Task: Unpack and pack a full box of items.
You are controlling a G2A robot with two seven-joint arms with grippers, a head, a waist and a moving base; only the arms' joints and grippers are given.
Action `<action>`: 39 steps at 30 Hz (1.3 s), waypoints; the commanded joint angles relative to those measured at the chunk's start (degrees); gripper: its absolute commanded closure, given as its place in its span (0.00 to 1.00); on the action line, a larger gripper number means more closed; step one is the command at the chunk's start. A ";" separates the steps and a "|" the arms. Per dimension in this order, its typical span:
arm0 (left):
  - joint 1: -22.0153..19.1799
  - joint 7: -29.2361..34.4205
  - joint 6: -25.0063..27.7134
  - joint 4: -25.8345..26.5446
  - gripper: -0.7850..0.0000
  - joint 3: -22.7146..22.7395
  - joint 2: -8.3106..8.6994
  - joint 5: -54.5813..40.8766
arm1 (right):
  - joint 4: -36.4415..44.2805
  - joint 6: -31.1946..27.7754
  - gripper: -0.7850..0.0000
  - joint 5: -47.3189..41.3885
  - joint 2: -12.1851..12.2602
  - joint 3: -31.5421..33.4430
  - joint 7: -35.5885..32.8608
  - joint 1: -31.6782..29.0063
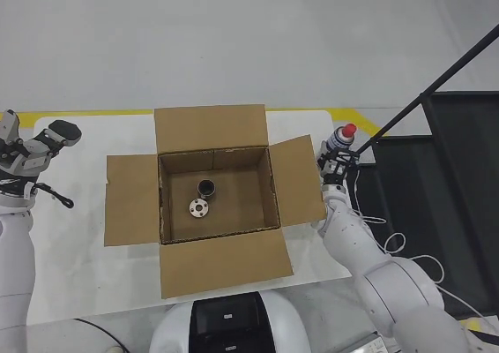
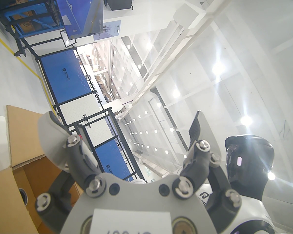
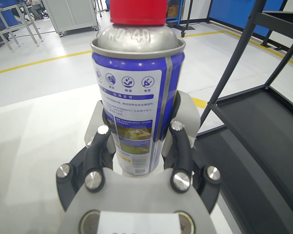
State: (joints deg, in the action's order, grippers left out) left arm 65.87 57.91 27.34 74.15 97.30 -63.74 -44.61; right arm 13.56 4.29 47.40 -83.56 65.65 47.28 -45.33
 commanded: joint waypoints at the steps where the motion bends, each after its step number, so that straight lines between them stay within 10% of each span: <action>1: 0.00 0.00 0.00 0.00 0.00 0.00 0.00 0.00 | -0.22 0.06 1.00 0.20 -0.05 -0.01 -0.05 0.14; 6: 0.00 0.00 0.00 0.00 0.00 0.00 0.00 0.00 | -0.59 0.39 0.89 0.96 -0.19 -0.18 -0.64 0.31; 8: 0.00 0.00 0.00 0.00 0.00 0.00 0.00 0.00 | -0.62 0.48 0.61 1.21 -0.25 -0.25 -0.71 0.28; 10: 0.00 0.00 0.00 0.00 0.00 0.00 0.00 0.00 | -0.65 0.57 0.00 1.32 -0.32 -0.25 -0.85 0.28; 39: 0.00 0.00 0.00 0.00 0.00 0.00 0.00 0.00 | 7.72 -3.98 0.00 1.77 1.32 2.91 12.37 -5.12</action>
State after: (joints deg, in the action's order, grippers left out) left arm 65.87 57.91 27.34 74.15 97.30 -63.74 -44.61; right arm 20.37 0.37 49.25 -82.38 68.26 58.64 -50.02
